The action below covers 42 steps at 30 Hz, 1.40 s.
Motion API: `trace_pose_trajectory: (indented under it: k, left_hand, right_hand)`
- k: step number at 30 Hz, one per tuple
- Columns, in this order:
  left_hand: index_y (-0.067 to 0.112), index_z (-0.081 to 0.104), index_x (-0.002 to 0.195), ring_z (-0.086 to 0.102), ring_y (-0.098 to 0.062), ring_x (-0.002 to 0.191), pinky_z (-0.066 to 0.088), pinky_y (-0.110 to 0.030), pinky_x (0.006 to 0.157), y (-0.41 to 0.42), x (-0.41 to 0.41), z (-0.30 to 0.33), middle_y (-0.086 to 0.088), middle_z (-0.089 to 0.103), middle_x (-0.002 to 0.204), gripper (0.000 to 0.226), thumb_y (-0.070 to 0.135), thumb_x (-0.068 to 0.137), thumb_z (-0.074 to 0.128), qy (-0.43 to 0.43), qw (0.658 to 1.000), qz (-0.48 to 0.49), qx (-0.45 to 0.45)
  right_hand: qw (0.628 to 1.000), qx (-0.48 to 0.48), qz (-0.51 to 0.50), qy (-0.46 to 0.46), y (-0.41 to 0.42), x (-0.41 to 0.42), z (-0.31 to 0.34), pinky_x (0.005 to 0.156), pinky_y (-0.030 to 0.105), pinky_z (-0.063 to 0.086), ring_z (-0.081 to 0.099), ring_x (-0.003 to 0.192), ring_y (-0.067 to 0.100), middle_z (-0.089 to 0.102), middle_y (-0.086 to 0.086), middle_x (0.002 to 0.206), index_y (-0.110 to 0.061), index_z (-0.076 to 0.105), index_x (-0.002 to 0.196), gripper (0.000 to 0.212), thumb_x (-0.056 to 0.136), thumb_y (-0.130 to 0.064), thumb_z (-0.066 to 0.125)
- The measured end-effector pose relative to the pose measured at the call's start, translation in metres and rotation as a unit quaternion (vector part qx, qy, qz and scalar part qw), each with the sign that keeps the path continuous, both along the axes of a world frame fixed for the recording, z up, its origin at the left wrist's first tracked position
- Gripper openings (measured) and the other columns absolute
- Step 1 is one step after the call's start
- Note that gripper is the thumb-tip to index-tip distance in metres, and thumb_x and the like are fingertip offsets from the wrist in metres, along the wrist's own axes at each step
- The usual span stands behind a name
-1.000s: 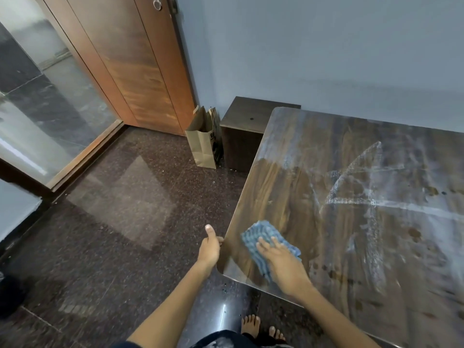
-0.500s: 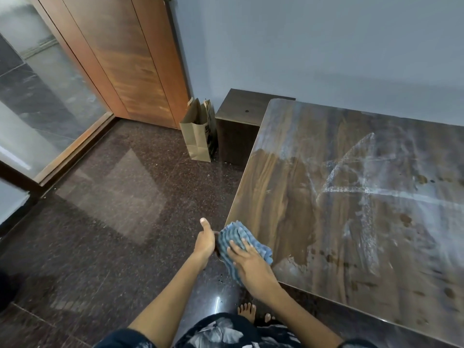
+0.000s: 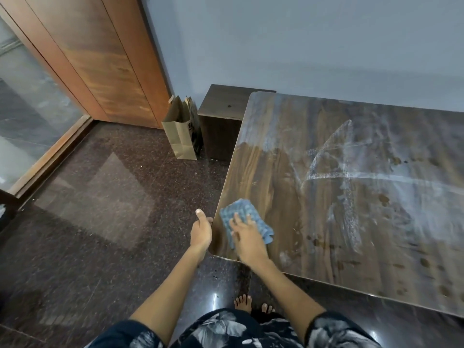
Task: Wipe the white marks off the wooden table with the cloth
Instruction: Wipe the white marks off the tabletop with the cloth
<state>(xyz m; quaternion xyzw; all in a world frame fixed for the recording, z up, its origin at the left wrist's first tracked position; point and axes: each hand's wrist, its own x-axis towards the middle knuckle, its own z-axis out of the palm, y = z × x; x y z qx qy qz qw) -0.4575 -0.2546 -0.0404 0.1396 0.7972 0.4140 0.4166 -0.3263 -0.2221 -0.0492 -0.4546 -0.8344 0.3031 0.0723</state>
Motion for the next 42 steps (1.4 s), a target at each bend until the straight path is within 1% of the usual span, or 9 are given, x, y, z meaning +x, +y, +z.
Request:
trace_pose_trajectory:
  k: [3,7,12,17,22,26,29,37,42]
  left_hand:
    - [0.005,0.060,0.119,0.052,-0.029,0.117,0.037,-0.041,0.104,0.005,0.006,0.002,-0.014,0.059,0.125,0.070,0.049,0.098,0.010,0.034,0.999,-0.017,0.015]
    - [0.011,0.059,0.112,0.055,-0.019,0.105,0.035,-0.032,0.092,0.014,0.022,0.004,-0.011,0.056,0.125,0.055,0.044,0.099,0.017,0.096,0.993,-0.055,0.049]
    - [0.012,0.050,0.130,0.024,-0.023,0.140,0.010,-0.047,0.113,0.030,0.042,-0.002,-0.004,0.038,0.146,0.052,0.039,0.100,0.017,0.191,0.962,-0.196,0.022]
    - [0.011,0.048,0.133,0.006,-0.027,0.144,0.005,-0.047,0.115,0.047,0.060,-0.007,-0.010,0.019,0.155,0.049,0.034,0.101,0.018,0.245,0.917,-0.312,0.027]
    - [0.013,0.034,0.142,0.005,-0.025,0.144,0.006,-0.041,0.116,0.073,0.067,-0.008,-0.008,0.014,0.156,0.045,0.029,0.101,0.027,0.269,0.877,-0.396,0.026]
    - [0.013,0.024,0.146,0.003,-0.023,0.145,0.004,-0.038,0.116,0.103,0.067,-0.006,-0.006,0.011,0.157,0.048,0.021,0.099,0.030,0.276,0.867,-0.413,0.032]
    - [0.012,0.016,0.148,0.001,-0.022,0.145,0.004,-0.036,0.117,0.122,0.068,-0.007,-0.004,0.010,0.157,0.053,0.018,0.098,0.032,0.293,0.861,-0.414,0.021]
    - [0.016,0.015,0.148,-0.002,-0.021,0.145,0.002,-0.036,0.117,0.187,0.078,-0.011,-0.001,0.004,0.158,0.052,0.025,0.099,0.029,0.345,0.832,-0.433,0.000]
    - [0.018,0.007,0.149,-0.007,-0.019,0.145,-0.002,-0.036,0.117,0.248,0.079,-0.017,0.002,-0.002,0.158,0.054,0.026,0.099,0.025,0.381,0.825,-0.418,-0.014]
  right_hand:
    - [0.997,0.012,0.079,0.013,-0.018,0.008,-0.008,0.115,0.025,-0.007,0.000,0.147,0.017,0.022,-0.004,0.156,-0.019,0.039,0.143,0.044,0.099,-0.015,0.039]
    - [0.998,-0.006,0.057,0.024,-0.019,0.064,-0.018,0.112,0.016,-0.007,-0.006,0.138,0.002,0.021,-0.009,0.155,-0.021,0.037,0.144,0.043,0.101,-0.016,0.037]
    - [0.991,-0.014,-0.134,0.017,0.024,0.135,-0.010,0.119,0.030,0.011,0.009,0.146,0.017,0.028,-0.004,0.153,-0.015,0.043,0.140,0.041,0.100,-0.009,0.038]
    - [0.955,-0.022,-0.297,-0.006,0.095,0.119,0.002,0.118,0.039,0.017,0.009,0.146,0.027,0.023,0.007,0.155,-0.009,0.042,0.141,0.041,0.099,-0.007,0.038]
    - [0.984,-0.038,-0.172,-0.004,0.105,0.061,0.001,0.120,0.036,0.003,0.004,0.147,0.029,0.018,0.009,0.157,-0.011,0.037,0.143,0.044,0.100,-0.009,0.037]
    - [0.997,-0.024,-0.068,0.008,0.085,0.078,-0.006,0.117,0.026,0.002,0.005,0.147,0.021,0.018,0.002,0.157,-0.015,0.037,0.144,0.045,0.099,-0.008,0.036]
    - [0.997,-0.028,-0.074,0.007,0.088,0.113,-0.008,0.115,0.022,0.005,0.005,0.146,0.015,0.021,-0.005,0.156,-0.018,0.040,0.143,0.045,0.099,-0.009,0.036]
    - [0.977,-0.004,-0.210,-0.032,0.229,0.124,0.004,0.119,0.036,0.010,0.002,0.147,0.026,0.015,0.003,0.158,-0.017,0.031,0.146,0.050,0.099,-0.003,0.032]
    - [0.991,0.018,-0.127,-0.036,0.298,0.066,0.004,0.118,0.034,0.004,0.002,0.147,0.028,0.016,0.003,0.158,-0.018,0.028,0.147,0.045,0.102,-0.020,0.031]
